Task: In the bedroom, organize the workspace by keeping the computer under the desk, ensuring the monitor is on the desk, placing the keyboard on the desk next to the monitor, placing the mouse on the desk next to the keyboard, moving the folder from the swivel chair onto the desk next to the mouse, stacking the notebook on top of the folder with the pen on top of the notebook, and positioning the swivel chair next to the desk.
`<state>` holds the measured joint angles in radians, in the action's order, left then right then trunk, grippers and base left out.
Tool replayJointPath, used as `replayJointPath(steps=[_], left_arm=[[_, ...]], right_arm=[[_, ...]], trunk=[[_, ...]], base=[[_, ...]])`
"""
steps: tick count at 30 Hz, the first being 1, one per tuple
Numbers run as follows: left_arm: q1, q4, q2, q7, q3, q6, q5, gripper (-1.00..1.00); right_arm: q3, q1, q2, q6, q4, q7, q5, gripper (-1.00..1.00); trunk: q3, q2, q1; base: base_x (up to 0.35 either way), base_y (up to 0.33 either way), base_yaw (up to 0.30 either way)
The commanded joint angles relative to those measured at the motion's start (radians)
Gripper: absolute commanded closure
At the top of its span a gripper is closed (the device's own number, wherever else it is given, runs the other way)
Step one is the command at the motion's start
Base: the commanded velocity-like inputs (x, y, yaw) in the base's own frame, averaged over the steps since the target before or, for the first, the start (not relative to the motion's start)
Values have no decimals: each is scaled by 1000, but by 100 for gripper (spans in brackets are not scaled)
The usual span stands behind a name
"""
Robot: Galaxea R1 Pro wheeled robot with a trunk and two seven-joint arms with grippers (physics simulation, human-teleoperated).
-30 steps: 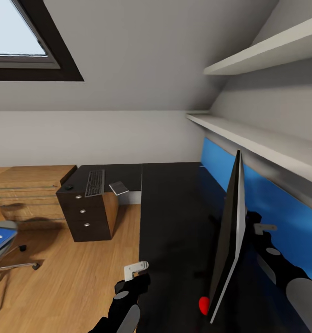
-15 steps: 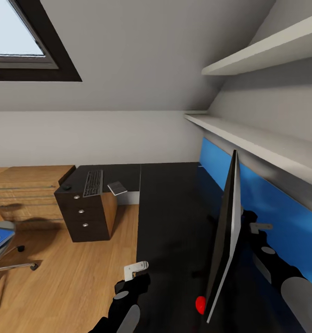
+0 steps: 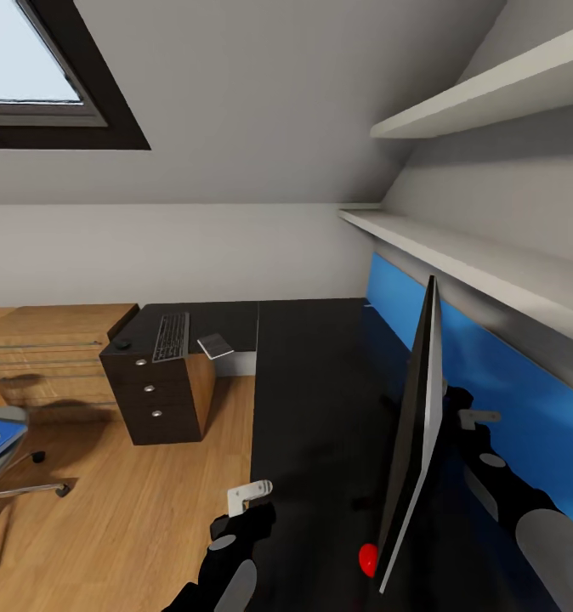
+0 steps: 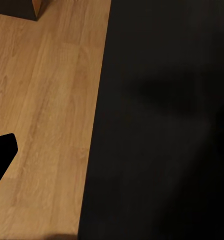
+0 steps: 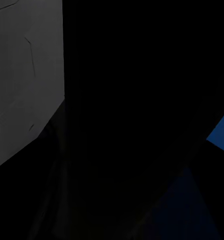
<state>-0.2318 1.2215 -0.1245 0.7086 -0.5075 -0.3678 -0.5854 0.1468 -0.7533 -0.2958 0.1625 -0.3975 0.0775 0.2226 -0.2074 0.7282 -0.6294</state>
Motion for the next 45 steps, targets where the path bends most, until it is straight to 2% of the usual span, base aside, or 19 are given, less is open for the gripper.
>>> replayJointPath(steps=[1,21,28,45], left_arm=[[-1,1,0,8,-2,-3,-6,-100],[-1,1,0,6,-2,-2,-8,-100],[-1,1,0,7,-2,-2,-7,-100],[-1,1,-1,6,-2,-2,-7,-100]], right_arm=[[50,2,0,6,9,8,-8,100],[50,2,0,5,9,8,-8,100],[50,2,0,5,9,8,-8,100],[50,2,0,5,9,8,-9,100]], trunk=[[-2,1,-1],[-2,1,-1],[-2,1,-1],[-2,1,-1]], base=[[0,0,0],[45,0,0],[202,0,0],[66,0,0]])
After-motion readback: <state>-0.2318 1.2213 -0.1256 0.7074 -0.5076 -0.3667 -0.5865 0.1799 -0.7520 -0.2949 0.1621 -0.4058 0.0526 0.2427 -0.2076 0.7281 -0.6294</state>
